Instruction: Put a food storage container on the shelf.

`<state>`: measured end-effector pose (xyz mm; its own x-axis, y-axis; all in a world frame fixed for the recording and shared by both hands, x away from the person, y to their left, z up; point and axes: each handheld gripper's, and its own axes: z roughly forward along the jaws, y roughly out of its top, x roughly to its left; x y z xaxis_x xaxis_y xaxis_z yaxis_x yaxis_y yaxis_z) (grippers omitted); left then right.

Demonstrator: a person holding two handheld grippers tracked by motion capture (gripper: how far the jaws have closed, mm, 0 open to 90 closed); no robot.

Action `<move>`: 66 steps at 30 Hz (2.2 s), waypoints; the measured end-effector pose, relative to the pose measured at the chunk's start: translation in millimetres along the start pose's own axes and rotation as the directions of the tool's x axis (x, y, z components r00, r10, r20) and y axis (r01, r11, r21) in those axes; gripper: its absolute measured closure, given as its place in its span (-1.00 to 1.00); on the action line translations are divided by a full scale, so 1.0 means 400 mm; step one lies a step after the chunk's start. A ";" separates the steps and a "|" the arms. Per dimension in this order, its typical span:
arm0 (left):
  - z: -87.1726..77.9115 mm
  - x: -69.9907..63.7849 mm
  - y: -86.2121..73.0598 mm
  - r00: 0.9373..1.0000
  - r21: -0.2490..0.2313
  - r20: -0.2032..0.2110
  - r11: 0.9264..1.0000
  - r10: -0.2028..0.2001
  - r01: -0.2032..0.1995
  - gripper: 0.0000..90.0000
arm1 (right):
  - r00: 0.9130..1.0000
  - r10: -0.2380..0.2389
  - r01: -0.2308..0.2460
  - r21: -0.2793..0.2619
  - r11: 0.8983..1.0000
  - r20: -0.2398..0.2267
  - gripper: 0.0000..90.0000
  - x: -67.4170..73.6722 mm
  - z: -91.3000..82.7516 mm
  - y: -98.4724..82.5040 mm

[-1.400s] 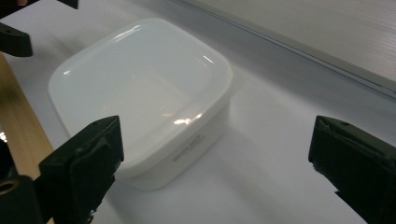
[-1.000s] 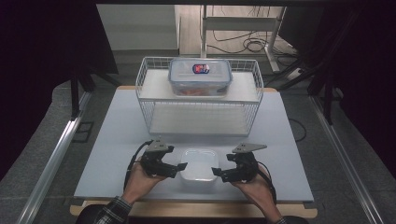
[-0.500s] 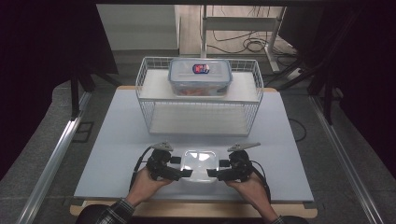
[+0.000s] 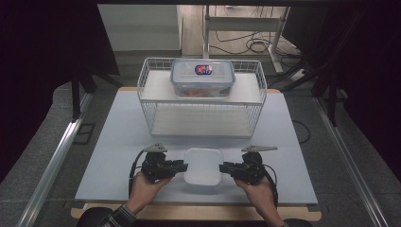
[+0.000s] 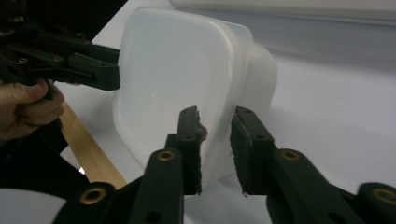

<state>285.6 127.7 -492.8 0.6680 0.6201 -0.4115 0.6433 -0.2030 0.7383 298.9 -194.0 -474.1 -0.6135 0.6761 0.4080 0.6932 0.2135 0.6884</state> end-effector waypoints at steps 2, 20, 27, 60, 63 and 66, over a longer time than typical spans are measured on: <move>0.001 -0.004 0.003 1.000 0.000 -0.019 1.000 0.022 -0.022 0.77 | 0.999 -0.036 0.037 -0.017 0.999 0.033 0.74 0.004 -0.004 0.001; -0.030 -0.010 0.036 0.998 -0.063 -0.051 0.997 0.043 -0.046 0.77 | 0.994 -0.087 0.092 -0.082 0.992 0.062 0.74 0.025 -0.008 0.028; -0.047 -0.020 0.068 0.995 -0.085 -0.065 0.994 0.070 -0.075 0.77 | 0.992 -0.112 0.119 -0.112 0.987 0.063 0.74 0.032 -0.023 0.057; -0.143 -0.045 0.259 0.982 -0.168 -0.133 0.973 0.133 -0.155 0.77 | 0.986 -0.156 0.167 -0.226 0.960 0.067 0.73 0.064 -0.082 0.248; -0.155 -0.048 0.279 0.981 -0.179 -0.136 0.970 0.140 -0.163 0.77 | 0.985 -0.160 0.172 -0.235 0.957 0.068 0.73 0.068 -0.088 0.268; -0.168 -0.052 0.300 0.979 -0.190 -0.142 0.966 0.147 -0.173 0.77 | 0.983 -0.169 0.181 -0.247 0.952 0.070 0.73 0.076 -0.098 0.292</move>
<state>323.6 141.1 -359.8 0.6956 0.6844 -0.2183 0.4351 -0.1596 0.8861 346.5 -176.1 -357.8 -0.6937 0.6782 0.2424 0.4551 0.1519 0.8774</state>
